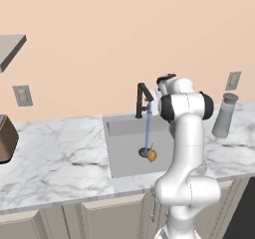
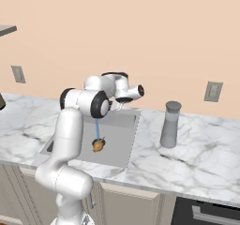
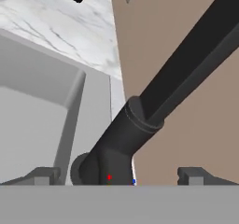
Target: Turn on the sink faucet. Then move the onion from the counter to the sink. Turn off the sink. Move the vegetable from the sink to the pot next to the stove. Finally move the pot to the front right burner.
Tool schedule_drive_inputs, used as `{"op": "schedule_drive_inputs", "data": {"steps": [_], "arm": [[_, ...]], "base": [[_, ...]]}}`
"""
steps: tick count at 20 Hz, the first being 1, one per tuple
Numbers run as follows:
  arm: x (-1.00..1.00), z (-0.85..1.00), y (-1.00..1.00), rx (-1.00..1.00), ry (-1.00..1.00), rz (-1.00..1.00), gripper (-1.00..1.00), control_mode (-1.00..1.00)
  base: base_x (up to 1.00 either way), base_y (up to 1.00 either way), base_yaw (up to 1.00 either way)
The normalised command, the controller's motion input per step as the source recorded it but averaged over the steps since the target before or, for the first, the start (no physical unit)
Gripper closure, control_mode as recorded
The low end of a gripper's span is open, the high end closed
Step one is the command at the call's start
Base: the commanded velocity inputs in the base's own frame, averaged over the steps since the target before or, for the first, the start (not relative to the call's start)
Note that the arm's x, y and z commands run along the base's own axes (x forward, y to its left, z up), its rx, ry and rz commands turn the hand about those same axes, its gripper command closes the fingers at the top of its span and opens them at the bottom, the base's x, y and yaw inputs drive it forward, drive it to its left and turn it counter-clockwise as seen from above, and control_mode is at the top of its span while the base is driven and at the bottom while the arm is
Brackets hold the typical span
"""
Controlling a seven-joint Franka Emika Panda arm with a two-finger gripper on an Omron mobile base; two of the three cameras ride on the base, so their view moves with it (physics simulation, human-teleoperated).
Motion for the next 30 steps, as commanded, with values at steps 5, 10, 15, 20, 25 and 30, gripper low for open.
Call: {"op": "schedule_drive_inputs", "data": {"steps": [5,10,15,20,25,30], "arm": [[0.00,-0.12,-0.57,0.01,0.00,0.00,-1.00,-1.00],[-0.02,-0.15,-0.26,0.01,0.01,-0.02,-1.00,-1.00],[0.01,-0.08,-0.03,0.03,0.01,-0.01,-1.00,-1.00],[0.00,-0.27,-0.25,0.08,0.03,0.00,-1.00,-1.00],[0.00,-0.27,-0.26,0.10,0.02,0.00,-1.00,-1.00],[-0.15,-0.21,-0.30,0.10,0.00,0.00,-1.00,-1.00]], "base": [[0.00,0.00,0.00],[0.00,0.00,0.00],[0.00,0.00,0.00],[0.00,0.00,0.00],[0.00,0.00,0.00],[0.00,0.00,0.00]]}}
